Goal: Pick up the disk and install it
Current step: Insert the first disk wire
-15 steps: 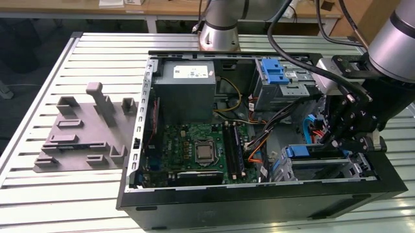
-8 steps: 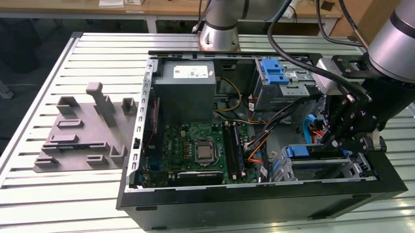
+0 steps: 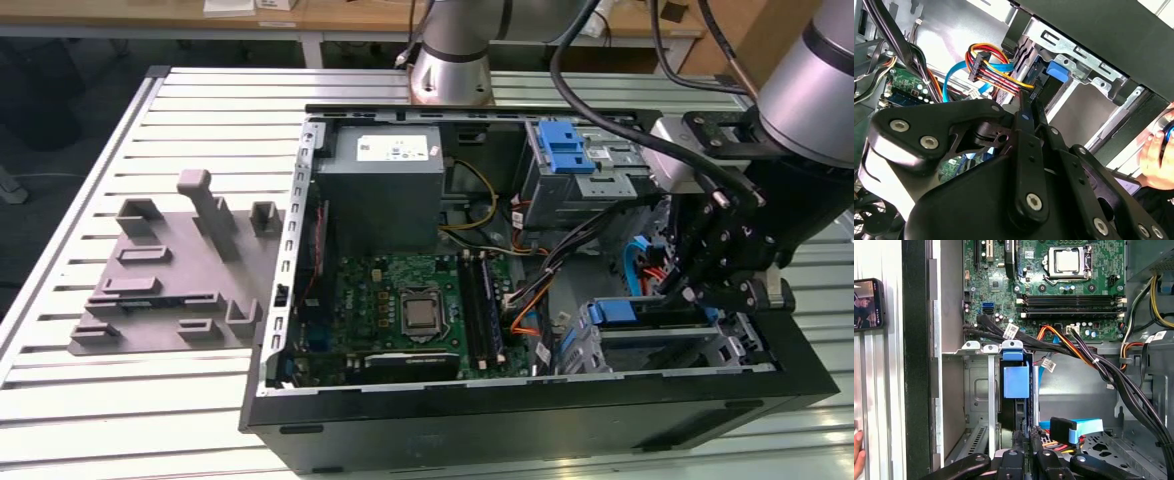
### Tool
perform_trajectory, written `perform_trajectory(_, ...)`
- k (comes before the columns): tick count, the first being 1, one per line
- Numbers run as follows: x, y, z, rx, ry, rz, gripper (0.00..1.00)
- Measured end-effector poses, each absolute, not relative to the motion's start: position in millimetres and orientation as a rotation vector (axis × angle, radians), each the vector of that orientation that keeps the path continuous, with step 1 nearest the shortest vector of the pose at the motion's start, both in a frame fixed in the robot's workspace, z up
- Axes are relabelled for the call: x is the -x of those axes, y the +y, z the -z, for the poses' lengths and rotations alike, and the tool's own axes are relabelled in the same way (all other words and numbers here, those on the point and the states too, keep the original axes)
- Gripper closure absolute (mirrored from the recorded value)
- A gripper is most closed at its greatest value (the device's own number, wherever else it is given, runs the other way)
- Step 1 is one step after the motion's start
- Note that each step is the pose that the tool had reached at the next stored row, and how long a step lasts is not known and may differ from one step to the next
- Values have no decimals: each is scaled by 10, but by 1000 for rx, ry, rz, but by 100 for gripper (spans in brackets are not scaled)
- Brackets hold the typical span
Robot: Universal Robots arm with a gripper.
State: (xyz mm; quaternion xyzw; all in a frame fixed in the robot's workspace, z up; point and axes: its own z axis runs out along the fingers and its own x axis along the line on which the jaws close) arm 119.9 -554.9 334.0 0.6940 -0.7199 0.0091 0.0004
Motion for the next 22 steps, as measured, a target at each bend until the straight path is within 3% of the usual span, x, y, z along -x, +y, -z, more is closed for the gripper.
perform_trajectory(22,-1204,-5549,-3292,-2160,-2274,-22,84)
